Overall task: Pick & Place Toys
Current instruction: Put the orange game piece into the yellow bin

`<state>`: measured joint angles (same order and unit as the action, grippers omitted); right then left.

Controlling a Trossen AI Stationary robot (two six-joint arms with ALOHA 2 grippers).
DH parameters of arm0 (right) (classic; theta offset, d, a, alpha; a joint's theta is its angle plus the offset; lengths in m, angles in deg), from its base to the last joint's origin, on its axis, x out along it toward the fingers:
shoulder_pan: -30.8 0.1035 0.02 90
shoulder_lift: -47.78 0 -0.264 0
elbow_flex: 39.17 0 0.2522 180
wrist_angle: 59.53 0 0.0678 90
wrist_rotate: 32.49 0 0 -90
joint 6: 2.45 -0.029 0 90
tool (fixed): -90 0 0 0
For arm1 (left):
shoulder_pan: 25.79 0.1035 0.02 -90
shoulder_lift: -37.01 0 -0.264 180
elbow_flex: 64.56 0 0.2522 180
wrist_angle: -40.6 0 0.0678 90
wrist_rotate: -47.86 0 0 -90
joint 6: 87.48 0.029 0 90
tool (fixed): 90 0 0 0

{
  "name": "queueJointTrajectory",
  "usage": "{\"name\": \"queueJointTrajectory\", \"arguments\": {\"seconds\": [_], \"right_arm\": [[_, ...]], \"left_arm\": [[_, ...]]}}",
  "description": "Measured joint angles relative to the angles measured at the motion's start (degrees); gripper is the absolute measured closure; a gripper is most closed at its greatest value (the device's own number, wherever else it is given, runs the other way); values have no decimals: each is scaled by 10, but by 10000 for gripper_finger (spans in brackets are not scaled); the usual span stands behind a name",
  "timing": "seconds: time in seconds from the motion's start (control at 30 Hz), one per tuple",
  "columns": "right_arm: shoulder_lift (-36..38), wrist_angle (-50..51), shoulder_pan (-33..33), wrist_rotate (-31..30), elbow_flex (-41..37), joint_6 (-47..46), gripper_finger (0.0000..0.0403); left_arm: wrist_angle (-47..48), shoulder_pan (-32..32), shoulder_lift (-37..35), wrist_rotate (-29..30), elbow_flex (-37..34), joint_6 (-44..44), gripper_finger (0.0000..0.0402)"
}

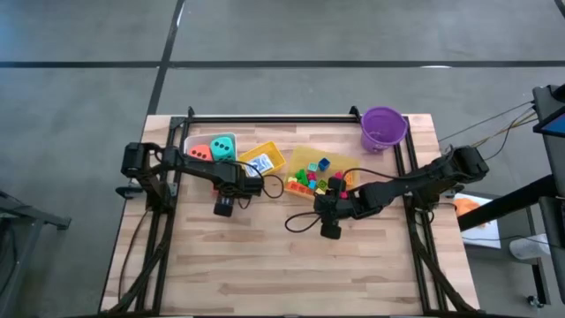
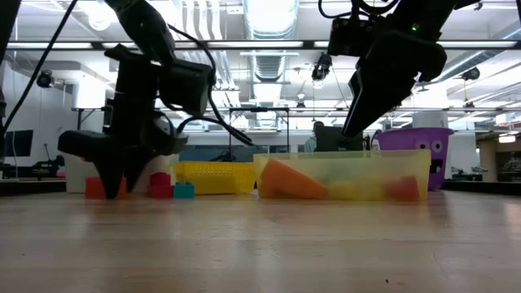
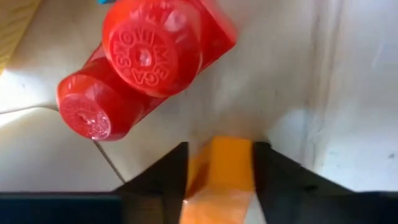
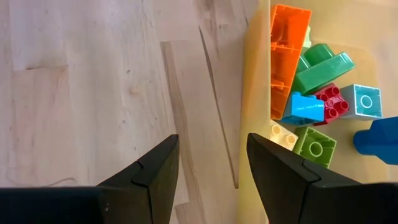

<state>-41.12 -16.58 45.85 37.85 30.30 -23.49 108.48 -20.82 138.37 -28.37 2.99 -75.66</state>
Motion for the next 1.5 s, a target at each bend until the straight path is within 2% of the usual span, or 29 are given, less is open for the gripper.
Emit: {"name": "queueJointTrajectory", "arguments": {"seconds": [0.2, 0.57, 0.83, 1.1, 1.2, 1.33, 1.4, 1.5], "right_arm": [[0, 0, 4, 0, 0, 0, 218], [0, 1, 5, 1, -1, 2, 218], [0, 2, 6, 1, -1, 4, 218], [0, 2, 6, 1, -1, 4, 218], [0, 2, 6, 1, -3, 4, 218], [0, 3, 6, 2, -9, 4, 218], [0, 2, 6, 2, -12, 2, 218], [0, 1, 6, 2, -14, 2, 218]], "left_arm": [[8, 0, 0, 11, -2, 0, 335], [21, 0, 1, 1, 19, -48, 342], [27, 0, 1, -73, 62, -56, 326], [82, -3, 1, -78, 101, -107, 320], [133, -13, 0, -89, 114, -108, 301], [199, -37, 0, -129, 119, -113, 243], [232, -51, 0, -162, 117, -149, 205], [266, -67, 0, -214, 106, -251, 147]]}}
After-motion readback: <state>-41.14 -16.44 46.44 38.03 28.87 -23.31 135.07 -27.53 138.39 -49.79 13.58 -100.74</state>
